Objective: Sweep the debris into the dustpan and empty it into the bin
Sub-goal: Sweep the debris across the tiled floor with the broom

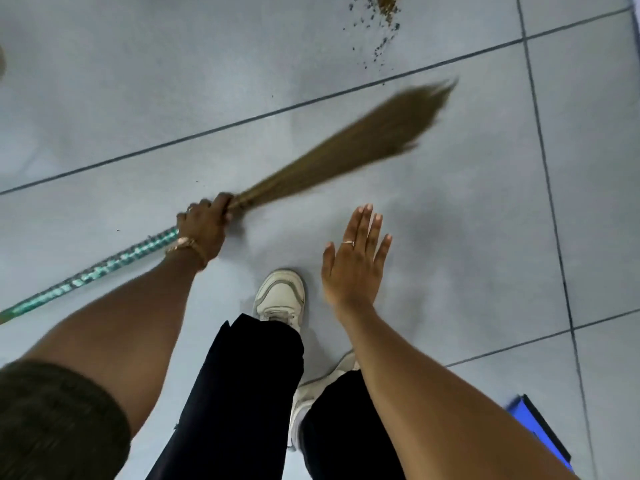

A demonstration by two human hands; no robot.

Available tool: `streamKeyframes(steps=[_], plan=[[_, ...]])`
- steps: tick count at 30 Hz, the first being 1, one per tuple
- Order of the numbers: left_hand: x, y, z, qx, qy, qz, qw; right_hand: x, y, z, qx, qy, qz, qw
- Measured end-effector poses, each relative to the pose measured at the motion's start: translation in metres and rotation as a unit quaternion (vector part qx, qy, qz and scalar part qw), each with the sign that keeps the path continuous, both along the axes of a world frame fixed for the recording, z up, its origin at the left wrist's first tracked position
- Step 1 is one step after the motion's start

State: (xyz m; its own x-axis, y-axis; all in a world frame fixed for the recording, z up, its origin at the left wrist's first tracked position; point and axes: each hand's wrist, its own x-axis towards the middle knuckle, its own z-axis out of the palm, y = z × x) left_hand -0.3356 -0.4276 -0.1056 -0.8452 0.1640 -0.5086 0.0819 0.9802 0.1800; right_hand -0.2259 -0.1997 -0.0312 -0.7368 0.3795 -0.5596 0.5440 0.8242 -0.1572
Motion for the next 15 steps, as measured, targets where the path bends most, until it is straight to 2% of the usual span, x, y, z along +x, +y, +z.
streamKeyframes(steps=[6, 12, 15], plan=[[-0.076, 0.067, -0.001, 0.034, 0.030, 0.013, 0.999, -0.037, 0.005, 0.003, 0.019, 0.029, 0.019, 0.999], [-0.113, 0.115, 0.050, 0.078, 0.073, 0.016, 0.994, -0.061, 0.007, 0.038, 0.021, 0.048, 0.018, 0.998], [-0.111, 0.117, 0.077, 0.136, 0.078, 0.067, 0.985, -0.066, 0.005, 0.057, 0.011, 0.050, 0.015, 0.999]])
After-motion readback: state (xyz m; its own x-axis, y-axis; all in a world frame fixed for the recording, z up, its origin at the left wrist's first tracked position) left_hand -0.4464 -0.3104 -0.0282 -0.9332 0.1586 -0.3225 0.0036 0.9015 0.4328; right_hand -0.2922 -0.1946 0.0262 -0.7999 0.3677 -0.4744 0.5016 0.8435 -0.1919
